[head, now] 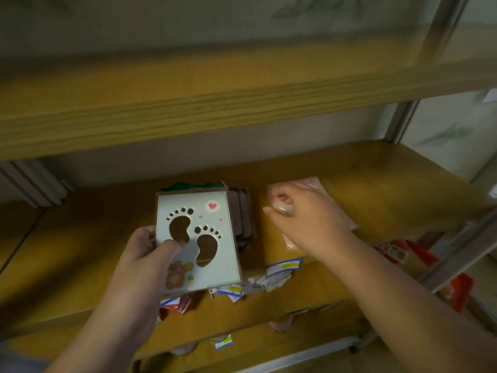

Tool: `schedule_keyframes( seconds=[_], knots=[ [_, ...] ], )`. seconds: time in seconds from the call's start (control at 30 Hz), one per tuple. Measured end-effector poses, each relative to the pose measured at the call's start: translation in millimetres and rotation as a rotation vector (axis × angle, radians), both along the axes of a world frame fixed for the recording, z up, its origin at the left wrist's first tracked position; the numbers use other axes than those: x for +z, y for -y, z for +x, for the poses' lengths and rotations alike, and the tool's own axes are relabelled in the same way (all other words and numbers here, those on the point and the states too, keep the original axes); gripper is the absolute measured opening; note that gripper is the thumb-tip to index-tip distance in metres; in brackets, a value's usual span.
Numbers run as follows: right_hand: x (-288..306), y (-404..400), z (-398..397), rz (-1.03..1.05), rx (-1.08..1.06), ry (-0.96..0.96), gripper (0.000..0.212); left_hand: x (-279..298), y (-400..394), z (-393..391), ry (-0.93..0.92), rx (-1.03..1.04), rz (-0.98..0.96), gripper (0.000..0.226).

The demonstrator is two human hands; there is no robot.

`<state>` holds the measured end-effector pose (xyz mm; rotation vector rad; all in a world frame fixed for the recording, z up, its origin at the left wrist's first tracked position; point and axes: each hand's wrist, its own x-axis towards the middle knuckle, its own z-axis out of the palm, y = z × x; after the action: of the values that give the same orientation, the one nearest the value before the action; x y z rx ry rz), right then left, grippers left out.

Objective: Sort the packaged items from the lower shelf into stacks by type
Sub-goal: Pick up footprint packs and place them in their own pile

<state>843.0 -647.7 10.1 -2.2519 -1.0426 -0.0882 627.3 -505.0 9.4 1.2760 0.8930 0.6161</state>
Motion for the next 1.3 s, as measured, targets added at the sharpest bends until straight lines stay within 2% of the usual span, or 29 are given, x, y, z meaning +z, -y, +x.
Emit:
schedule_keyframes(
  seconds=[0.1,0.2,0.37,0.53,0.7,0.8,0.9,1.03,1.13,1.3],
  knots=[
    [1.7,51.1,21.2,0.010,0.032,0.056,0.038,0.5,33.4,34.6,-0.006,0.014,-0.002,0.020],
    [1.5,104.0,57.8,-0.025,-0.049,0.051,0.047,2.3,68.7,80.5,0.009,-0.055,-0.006,0.029],
    [11.3,182.6,120.7,-0.121,-0.134,0.052,0.058,3.2,127.0,166.5,0.002,-0.162,0.033,0.028],
    [17.1,235.5,153.2,-0.093,-0.191,0.064,0.062,3.6,177.7,254.0,-0.027,-0.235,0.012,0.032],
    [14.9,267.0,173.1,-0.070,-0.180,0.065,0.063,-2.7,206.2,317.4,-0.117,-0.269,0.147,0.029],
    [11.1,274.3,179.9,-0.063,-0.169,0.048,0.063,-7.7,216.4,335.2,-0.196,-0.268,0.230,0.032],
    [5.2,276.1,184.2,-0.067,-0.141,0.042,0.063,-13.1,221.8,343.3,-0.247,-0.237,0.284,0.022],
    [-1.8,272.3,188.1,-0.077,-0.113,0.034,0.065,-14.8,227.7,346.4,-0.305,-0.202,0.341,0.020],
    [-5.6,262.6,187.9,-0.066,-0.102,0.052,0.063,-13.7,232.7,341.7,-0.302,-0.228,0.407,0.036],
    [-8.4,237.3,182.1,-0.049,-0.036,0.032,0.061,-7.3,232.2,313.0,-0.302,-0.285,0.607,0.039]
  ],
)
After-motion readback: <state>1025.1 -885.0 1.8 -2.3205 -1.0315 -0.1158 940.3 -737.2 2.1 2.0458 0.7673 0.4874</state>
